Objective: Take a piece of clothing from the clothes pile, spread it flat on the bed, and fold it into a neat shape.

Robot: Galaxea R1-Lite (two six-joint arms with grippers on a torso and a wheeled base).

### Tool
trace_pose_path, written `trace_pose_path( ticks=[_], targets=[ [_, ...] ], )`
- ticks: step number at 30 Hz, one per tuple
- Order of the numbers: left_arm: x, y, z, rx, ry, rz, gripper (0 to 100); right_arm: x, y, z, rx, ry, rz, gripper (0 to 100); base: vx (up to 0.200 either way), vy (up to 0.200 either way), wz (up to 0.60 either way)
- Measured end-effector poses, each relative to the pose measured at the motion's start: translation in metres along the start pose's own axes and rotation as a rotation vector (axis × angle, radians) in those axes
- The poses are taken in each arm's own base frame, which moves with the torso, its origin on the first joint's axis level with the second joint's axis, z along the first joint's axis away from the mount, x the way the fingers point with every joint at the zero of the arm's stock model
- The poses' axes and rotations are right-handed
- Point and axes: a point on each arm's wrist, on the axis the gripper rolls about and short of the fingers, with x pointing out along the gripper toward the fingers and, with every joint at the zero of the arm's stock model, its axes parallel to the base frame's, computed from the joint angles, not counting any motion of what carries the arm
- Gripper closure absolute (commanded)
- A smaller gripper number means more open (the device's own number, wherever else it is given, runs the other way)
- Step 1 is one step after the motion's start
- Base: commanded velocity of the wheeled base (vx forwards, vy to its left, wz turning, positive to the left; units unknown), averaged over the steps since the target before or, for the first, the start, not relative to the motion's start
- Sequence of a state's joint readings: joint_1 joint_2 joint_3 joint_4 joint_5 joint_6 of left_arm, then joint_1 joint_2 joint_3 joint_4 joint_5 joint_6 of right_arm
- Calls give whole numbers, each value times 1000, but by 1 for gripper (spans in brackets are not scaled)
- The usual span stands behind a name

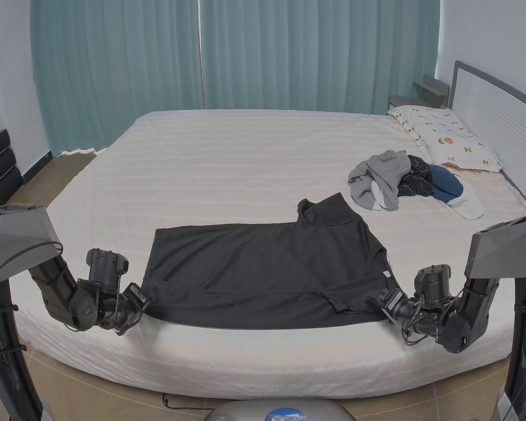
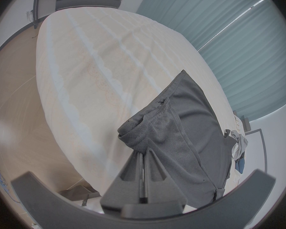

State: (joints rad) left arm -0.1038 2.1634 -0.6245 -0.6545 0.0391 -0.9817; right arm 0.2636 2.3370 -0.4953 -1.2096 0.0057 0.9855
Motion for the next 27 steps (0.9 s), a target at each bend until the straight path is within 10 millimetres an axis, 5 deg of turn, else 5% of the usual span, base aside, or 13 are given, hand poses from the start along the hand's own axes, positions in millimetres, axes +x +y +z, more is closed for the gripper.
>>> trace_pose_path(
  ticks=[16,27],
  targets=[
    [-3,0,4,-6,-14,-4,100,-8,0,0,16,-10,-12,100,0,0,0],
    [-18,-3,12,-7,-41,-30,100,-31,9,9,23,-21,24,100,0,0,0]
  ],
)
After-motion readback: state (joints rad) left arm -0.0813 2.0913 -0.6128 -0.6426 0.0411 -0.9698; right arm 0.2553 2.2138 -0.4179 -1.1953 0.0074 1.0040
